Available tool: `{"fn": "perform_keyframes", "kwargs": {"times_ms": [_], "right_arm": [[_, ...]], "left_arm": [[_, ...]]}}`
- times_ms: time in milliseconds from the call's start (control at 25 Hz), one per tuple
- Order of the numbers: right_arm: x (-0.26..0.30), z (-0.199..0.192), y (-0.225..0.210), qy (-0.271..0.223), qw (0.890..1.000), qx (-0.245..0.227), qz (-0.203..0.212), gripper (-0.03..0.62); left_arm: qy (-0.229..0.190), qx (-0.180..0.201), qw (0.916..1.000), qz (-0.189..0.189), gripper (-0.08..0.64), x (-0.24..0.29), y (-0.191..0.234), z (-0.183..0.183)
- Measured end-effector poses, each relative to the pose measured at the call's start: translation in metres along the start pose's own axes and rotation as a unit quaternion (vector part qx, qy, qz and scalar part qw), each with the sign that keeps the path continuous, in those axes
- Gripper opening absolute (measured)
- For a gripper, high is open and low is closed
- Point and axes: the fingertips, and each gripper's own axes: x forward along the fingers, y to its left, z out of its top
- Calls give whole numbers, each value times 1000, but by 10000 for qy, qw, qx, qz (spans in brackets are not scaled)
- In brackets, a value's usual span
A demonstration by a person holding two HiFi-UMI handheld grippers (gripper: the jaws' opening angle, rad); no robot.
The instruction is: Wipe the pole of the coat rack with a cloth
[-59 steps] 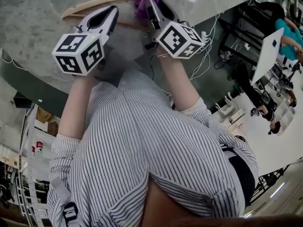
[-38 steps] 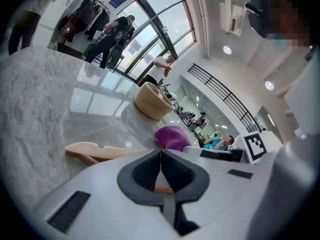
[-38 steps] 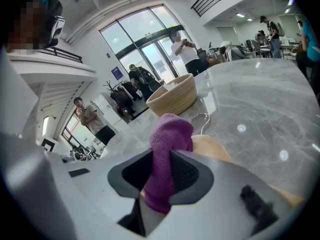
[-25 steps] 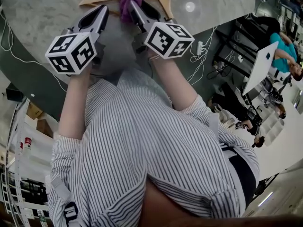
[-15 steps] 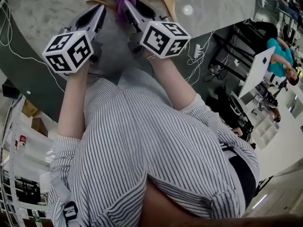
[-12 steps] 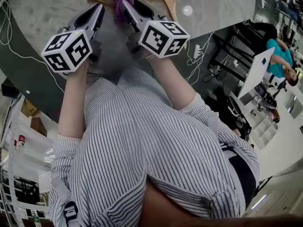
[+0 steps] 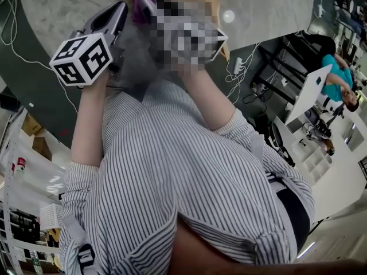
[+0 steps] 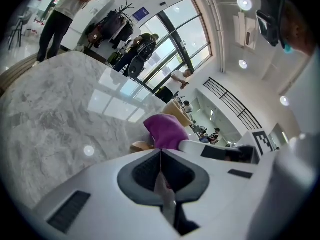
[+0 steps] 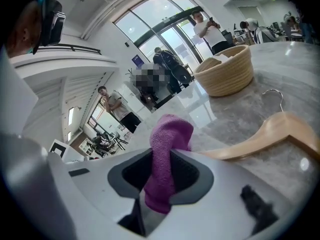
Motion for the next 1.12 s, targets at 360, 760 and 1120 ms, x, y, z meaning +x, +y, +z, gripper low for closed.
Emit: {"fn": "perform_keyframes", "kwargs": {"times_ms": [360,760,1120], "right_arm": [[5,-2,16,-35,9999,-11,166,106],[3,-4,27,-225,9993,123,283,106],[2,-13,15,-211,9996,202,62,106]], "left_arm": [[-11,85,10000,35,15,-8,1,-1],[128,320,9994,0,15,-14,-7,-5],[204,340,9992,23,15,-11,-5,-6]]}}
